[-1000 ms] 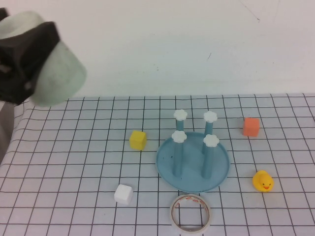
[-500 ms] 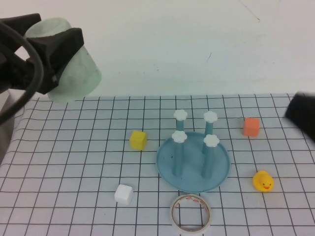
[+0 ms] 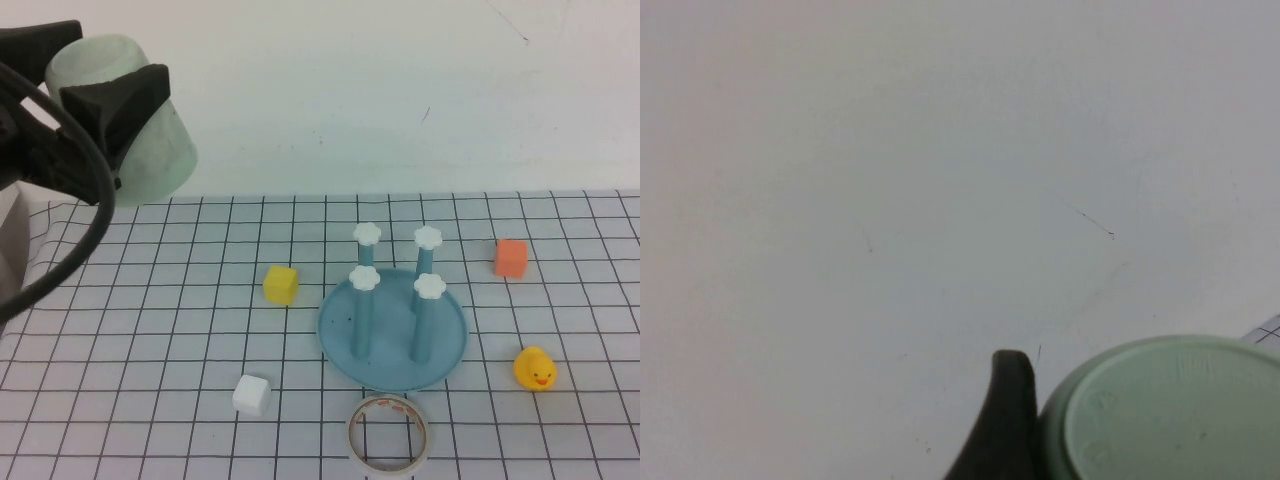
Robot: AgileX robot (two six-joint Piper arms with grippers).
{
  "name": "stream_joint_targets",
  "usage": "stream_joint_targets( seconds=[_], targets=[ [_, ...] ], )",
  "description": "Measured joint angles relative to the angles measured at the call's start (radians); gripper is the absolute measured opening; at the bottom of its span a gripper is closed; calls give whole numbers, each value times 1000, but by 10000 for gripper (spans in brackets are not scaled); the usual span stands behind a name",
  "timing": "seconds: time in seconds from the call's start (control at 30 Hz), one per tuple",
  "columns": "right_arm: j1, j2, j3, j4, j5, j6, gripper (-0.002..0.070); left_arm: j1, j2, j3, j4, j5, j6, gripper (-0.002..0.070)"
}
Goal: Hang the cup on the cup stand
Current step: Place the cup on the cup holder
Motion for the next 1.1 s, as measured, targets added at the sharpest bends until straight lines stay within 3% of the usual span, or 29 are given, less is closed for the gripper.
stream_joint_targets(
  seconds=[0.27, 0.43, 0.67, 1.1],
  targets=[
    [0, -2, -149, -1029, 393, 766, -1, 0, 0, 0, 0, 16, 30, 557],
    [-4, -54, -175, -1396, 432, 1032, -1, 0, 0, 0, 2, 19, 30, 557],
    [-6, -131, -179, -1567, 426, 1120, -1, 0, 0, 0, 3, 14, 50, 557],
    [-6, -133, -179, -1588, 430, 1125, -1, 0, 9, 0, 3, -132, 135, 555]
  ],
)
